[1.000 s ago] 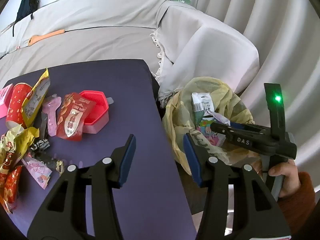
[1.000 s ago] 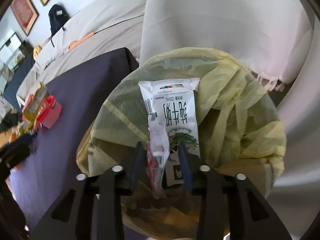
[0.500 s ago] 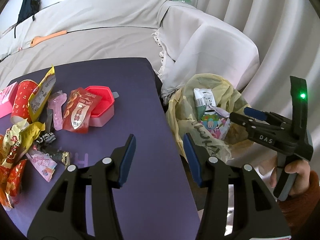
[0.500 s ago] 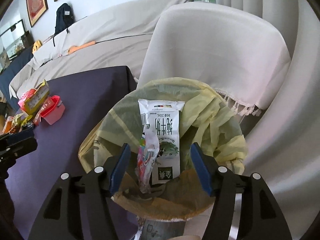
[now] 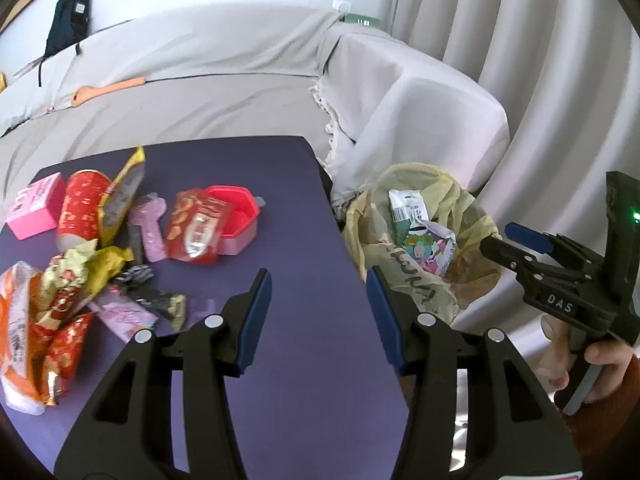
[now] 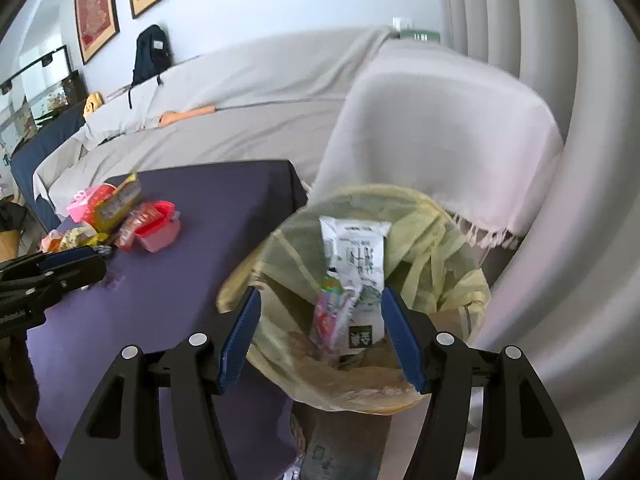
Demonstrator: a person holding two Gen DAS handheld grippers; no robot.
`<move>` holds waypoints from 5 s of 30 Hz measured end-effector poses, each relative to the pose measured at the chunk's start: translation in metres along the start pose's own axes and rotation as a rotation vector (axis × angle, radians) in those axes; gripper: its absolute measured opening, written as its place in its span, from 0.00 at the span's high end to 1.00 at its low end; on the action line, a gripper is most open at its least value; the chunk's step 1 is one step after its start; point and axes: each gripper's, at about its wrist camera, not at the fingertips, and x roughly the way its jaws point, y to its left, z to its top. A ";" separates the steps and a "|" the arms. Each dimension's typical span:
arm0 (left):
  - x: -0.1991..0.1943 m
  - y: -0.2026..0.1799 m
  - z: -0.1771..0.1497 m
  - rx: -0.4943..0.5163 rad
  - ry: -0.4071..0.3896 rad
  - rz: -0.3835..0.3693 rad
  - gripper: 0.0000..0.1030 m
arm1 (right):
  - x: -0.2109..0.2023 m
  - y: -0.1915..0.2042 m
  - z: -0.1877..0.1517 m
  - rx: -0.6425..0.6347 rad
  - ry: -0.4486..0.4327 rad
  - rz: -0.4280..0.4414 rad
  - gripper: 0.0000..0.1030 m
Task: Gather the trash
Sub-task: 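Move both tools back to the pile and grasp the orange snack bag with the left tool, then lift the orange bag with the left tool while the right tool grasps a red snack packet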
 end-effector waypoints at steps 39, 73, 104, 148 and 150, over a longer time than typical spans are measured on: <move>-0.126 0.306 -0.113 -0.504 -0.104 0.211 0.49 | 0.134 0.301 0.019 -0.397 0.239 0.200 0.69; -0.071 0.290 -0.100 -0.541 0.070 0.138 0.44 | 0.091 0.235 -0.020 -0.278 0.214 0.189 0.63; -0.096 0.327 -0.083 -0.480 -0.060 0.112 0.62 | 0.092 0.240 -0.022 -0.326 0.229 0.236 0.47; -0.152 0.303 -0.048 -0.367 -0.180 0.168 0.96 | 0.089 0.336 -0.016 -0.418 0.240 0.393 0.94; -0.154 0.301 -0.047 -0.359 -0.182 0.170 0.96 | 0.083 0.334 -0.014 -0.421 0.228 0.397 0.95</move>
